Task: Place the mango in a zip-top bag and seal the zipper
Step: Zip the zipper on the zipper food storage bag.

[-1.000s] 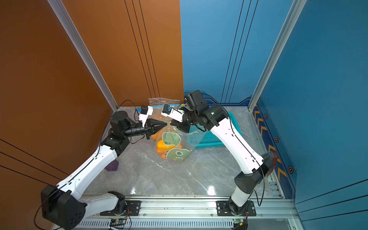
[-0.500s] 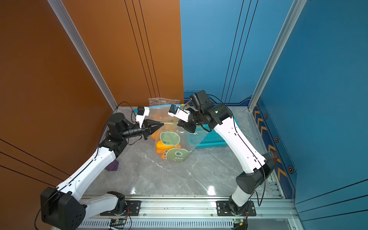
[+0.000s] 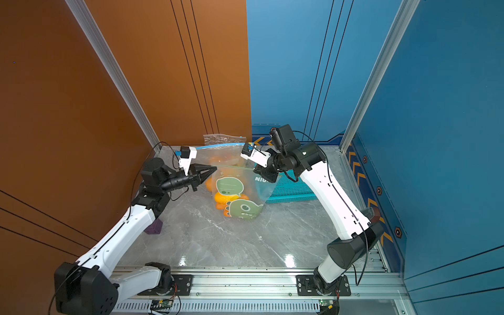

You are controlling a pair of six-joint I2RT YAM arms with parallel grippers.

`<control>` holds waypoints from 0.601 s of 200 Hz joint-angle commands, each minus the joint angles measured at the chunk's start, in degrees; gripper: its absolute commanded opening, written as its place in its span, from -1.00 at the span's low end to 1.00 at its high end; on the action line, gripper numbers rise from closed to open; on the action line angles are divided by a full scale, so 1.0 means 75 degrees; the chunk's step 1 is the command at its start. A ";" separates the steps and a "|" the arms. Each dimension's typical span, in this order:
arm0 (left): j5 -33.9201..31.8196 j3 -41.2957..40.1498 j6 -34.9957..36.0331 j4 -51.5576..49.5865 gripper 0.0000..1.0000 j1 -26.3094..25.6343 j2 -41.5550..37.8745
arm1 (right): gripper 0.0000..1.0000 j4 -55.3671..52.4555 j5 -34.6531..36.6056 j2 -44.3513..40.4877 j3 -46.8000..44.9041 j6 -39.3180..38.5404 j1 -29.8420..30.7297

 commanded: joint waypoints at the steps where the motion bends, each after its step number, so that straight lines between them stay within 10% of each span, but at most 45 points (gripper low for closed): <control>1: -0.0643 -0.0212 -0.0189 0.0299 -1.00 0.0443 -0.0348 | -1.00 -0.0661 0.0924 -0.0292 -0.0130 0.0020 -0.0308; 120: -0.0941 -0.0995 -0.0644 0.0426 -1.00 0.1271 -0.0938 | -1.00 -0.0270 0.1395 0.0103 -0.0154 0.0196 -0.0405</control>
